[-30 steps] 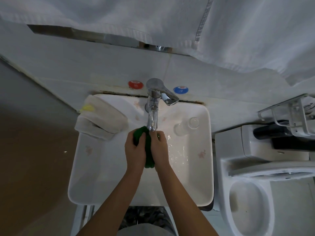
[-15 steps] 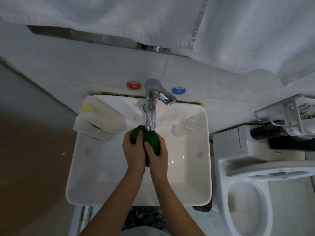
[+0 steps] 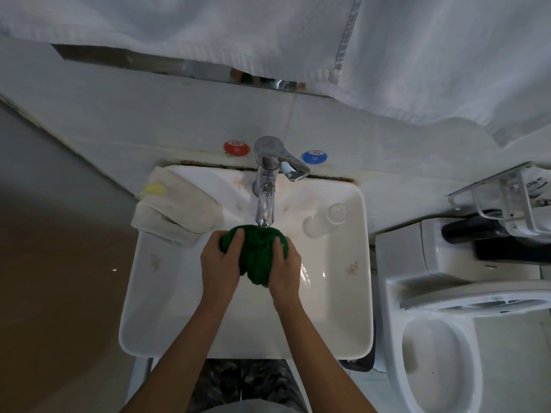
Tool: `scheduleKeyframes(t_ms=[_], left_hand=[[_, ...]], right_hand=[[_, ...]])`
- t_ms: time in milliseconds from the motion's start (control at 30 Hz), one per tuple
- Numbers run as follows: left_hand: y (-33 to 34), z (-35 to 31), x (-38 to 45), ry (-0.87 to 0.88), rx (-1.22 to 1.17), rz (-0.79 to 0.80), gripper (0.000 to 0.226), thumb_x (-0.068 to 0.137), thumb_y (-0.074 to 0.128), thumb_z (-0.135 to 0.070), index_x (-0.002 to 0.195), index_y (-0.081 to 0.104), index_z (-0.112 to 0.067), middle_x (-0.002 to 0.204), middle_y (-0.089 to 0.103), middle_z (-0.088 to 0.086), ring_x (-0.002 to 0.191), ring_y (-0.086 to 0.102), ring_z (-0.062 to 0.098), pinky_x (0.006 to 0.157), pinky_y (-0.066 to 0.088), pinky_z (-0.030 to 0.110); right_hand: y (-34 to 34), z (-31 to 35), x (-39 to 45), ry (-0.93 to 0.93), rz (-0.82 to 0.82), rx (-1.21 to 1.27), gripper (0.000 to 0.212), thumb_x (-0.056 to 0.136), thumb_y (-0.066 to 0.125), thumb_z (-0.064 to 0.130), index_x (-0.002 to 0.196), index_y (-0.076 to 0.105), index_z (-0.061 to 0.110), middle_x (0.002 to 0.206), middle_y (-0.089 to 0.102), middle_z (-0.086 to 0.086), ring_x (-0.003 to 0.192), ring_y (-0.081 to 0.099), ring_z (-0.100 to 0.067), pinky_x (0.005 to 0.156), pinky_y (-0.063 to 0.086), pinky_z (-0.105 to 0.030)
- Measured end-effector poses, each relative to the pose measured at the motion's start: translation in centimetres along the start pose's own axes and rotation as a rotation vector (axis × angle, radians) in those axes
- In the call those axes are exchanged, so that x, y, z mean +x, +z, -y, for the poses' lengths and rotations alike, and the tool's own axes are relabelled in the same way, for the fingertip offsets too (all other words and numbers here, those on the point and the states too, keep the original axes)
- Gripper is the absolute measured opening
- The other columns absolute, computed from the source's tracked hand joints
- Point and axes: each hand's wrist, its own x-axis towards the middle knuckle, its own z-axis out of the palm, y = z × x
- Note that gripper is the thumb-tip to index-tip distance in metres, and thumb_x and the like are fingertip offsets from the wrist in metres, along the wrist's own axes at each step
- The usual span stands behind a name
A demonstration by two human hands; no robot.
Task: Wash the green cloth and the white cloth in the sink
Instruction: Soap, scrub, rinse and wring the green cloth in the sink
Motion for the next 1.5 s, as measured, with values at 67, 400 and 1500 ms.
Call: scheduleKeyframes(t_ms=[67, 400, 1500], left_hand=[[-0.2, -0.2, 0.0, 0.028, -0.024, 0.048, 0.020, 0.094, 0.055, -0.020, 0.076, 0.054, -0.012, 0.069, 0.053, 0.001, 0.055, 0.049, -0.002, 0.049, 0.041, 0.009], [0.1, -0.7, 0.9, -0.094, -0.104, 0.415, 0.060, 0.088, 0.046, 0.008, 0.140, 0.037, -0.022, 0.129, 0.048, -0.002, 0.115, 0.049, 0.014, 0.089, 0.047, 0.019], [1.8, -0.6, 0.6, -0.033, -0.003, 0.014, 0.020, 0.092, 0.058, -0.027, 0.077, 0.053, -0.015, 0.070, 0.057, 0.000, 0.064, 0.056, 0.010, 0.054, 0.044, 0.013]], right_hand=[[0.1, 0.4, 0.6, -0.010, -0.021, 0.021, 0.021, 0.100, 0.048, 0.020, 0.087, 0.064, 0.013, 0.078, 0.060, -0.007, 0.077, 0.056, -0.018, 0.071, 0.048, -0.035], [-0.3, 2.9, 1.9, 0.089, 0.103, 0.197, 0.022, 0.096, 0.048, 0.012, 0.098, 0.067, 0.023, 0.103, 0.067, -0.005, 0.100, 0.061, -0.022, 0.086, 0.053, -0.033], [0.7, 0.5, 1.3, -0.075, 0.033, 0.025, 0.023, 0.095, 0.057, 0.015, 0.118, 0.059, 0.020, 0.108, 0.063, 0.007, 0.100, 0.061, -0.006, 0.083, 0.050, -0.018]])
